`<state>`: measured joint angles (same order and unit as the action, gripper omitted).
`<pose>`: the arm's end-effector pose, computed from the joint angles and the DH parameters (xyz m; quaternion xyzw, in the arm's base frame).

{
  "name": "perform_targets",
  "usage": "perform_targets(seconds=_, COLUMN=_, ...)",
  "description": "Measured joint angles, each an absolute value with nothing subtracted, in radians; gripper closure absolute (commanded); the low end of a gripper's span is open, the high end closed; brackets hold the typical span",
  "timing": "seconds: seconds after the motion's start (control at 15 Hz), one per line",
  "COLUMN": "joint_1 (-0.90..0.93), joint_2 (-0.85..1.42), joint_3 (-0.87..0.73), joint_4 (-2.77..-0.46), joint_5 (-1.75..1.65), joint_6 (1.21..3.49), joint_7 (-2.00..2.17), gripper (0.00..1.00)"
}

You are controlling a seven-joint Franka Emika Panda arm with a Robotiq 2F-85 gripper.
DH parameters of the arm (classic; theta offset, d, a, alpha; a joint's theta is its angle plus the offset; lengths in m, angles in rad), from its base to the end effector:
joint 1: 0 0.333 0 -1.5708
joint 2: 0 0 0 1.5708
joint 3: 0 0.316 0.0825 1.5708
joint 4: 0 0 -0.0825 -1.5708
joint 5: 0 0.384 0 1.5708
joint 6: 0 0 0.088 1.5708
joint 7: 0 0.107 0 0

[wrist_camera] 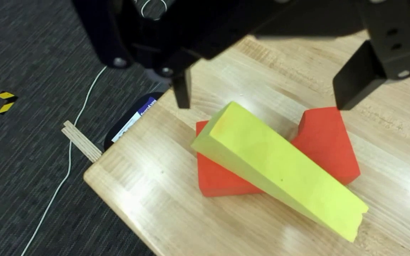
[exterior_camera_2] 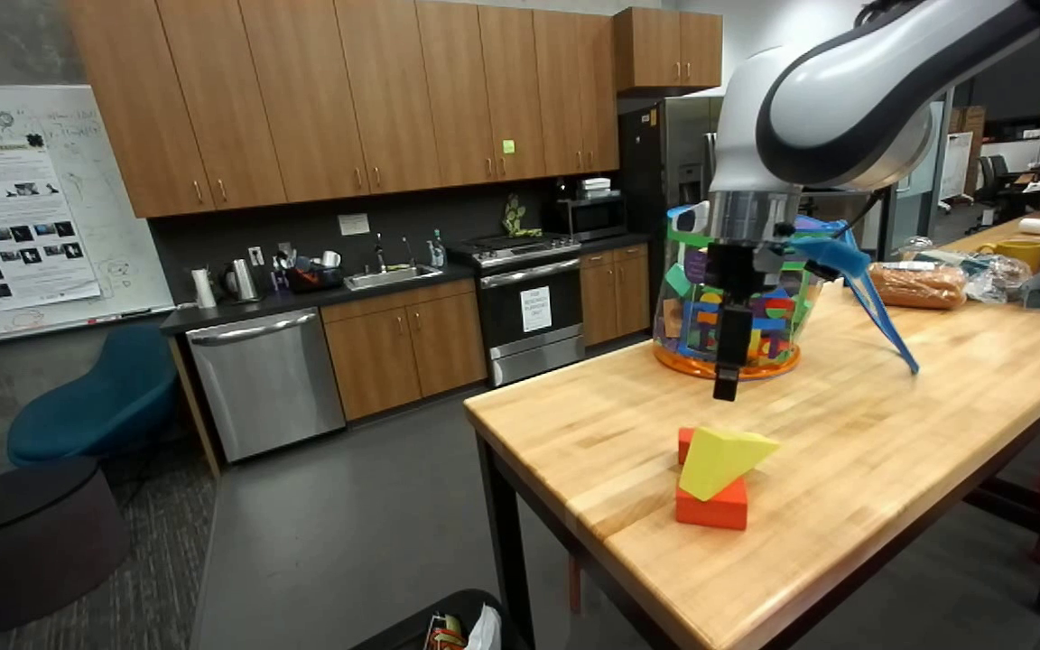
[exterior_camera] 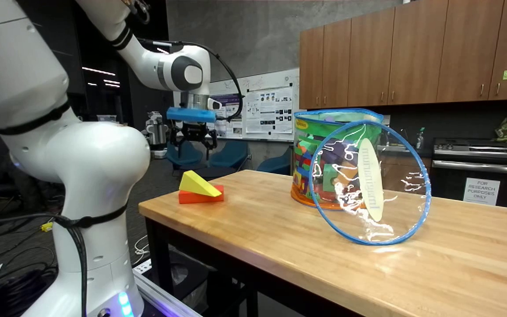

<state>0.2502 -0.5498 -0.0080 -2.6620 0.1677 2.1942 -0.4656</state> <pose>0.3612 0.0954 0.4194 -0.9496 -0.3023 -0.0485 0.0671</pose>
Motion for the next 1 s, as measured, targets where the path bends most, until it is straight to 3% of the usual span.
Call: perform_targets(seconds=1.0, joint_1=0.212, joint_2=-0.516, joint_3=-0.149, joint_4=-2.321, joint_5=0.182, joint_6=2.059, joint_7=-0.505, gripper=0.0)
